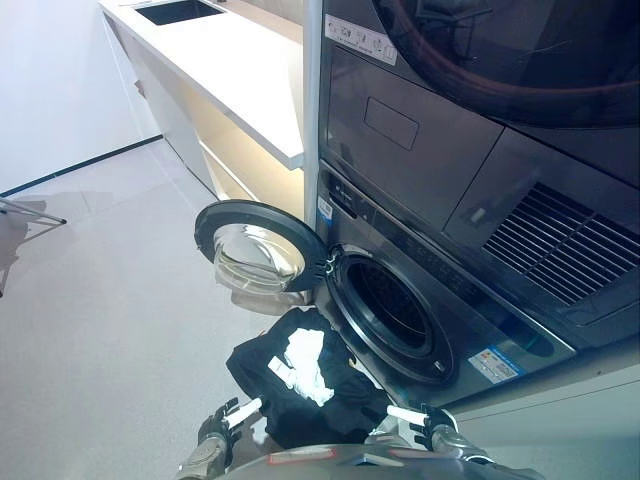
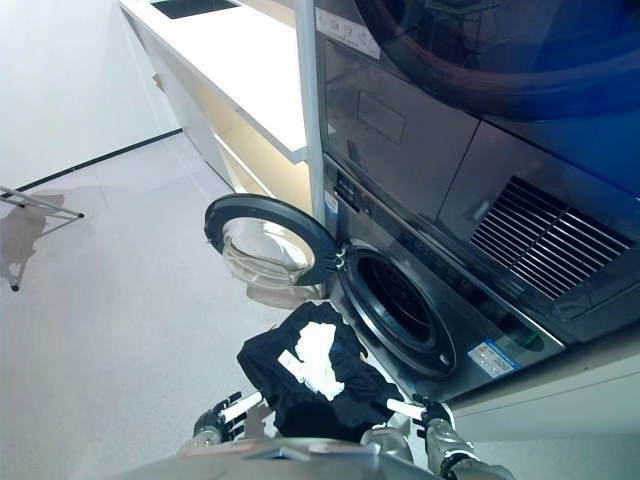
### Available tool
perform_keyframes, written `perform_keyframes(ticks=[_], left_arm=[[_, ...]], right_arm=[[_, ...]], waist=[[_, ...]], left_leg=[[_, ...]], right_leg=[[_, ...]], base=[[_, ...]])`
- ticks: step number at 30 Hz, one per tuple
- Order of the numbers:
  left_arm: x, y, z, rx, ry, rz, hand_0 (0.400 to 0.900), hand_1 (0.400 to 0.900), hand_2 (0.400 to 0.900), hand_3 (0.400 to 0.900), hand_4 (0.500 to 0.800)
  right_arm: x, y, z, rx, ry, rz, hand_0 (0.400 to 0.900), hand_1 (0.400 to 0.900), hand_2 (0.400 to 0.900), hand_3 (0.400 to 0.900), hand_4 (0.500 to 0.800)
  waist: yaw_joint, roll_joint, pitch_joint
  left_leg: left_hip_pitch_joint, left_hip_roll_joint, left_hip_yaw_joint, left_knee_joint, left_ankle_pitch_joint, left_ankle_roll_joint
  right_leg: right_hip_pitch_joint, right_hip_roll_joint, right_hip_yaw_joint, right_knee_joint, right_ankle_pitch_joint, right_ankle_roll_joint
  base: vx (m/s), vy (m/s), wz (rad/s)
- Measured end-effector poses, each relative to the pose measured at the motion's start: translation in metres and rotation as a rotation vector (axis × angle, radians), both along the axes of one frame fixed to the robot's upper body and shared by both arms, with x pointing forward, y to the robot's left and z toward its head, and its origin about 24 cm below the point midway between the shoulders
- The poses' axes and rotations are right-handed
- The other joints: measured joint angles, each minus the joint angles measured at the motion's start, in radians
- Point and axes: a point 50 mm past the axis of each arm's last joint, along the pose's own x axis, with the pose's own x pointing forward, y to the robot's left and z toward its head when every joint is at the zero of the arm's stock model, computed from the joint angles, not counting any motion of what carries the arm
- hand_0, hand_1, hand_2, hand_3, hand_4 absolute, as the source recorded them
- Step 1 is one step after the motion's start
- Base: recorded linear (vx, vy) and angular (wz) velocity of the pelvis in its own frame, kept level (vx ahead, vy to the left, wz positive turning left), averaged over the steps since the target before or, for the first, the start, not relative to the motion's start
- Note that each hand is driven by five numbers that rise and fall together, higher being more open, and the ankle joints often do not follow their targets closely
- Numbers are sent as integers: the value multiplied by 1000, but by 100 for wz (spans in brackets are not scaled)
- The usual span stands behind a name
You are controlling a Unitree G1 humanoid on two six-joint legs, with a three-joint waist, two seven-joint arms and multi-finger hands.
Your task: Put the clothes in the basket into the washing machine.
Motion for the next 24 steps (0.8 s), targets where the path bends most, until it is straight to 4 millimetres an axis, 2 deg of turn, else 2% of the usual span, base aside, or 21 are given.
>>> perform_keyframes(ticks=[12,16,20,24], left_arm=[[0,0,0,0,0,0,900,900,900,900,800],[4,0,1,1,-20,-2,900,900,900,900,800],[37,1,17,27,-184,-29,900,900,900,900,800],[94,3,55,72,-457,-72,900,900,900,900,800]], right_arm=[[1,2,0,-3,2,40,900,900,900,900,800],[15,8,4,-30,-29,197,900,900,900,900,800],[62,21,22,-75,-196,402,900,900,900,900,800],[138,42,67,-151,-446,612,900,900,900,900,800]], waist=[[1,3,-3],[0,3,-2],[4,-7,26],[21,-27,138]], left_leg=[[-2,0,-3,1,0,0],[-16,1,-8,6,1,-1],[-116,-2,-22,45,9,3],[-289,2,-47,135,14,12]], right_leg=[[0,0,1,0,0,0],[-9,1,2,0,0,0],[-103,-5,25,33,2,-2],[-244,-27,29,85,22,-29]], base=[[0,0,0],[-93,-4,1],[-264,-10,4],[-279,-33,16]])
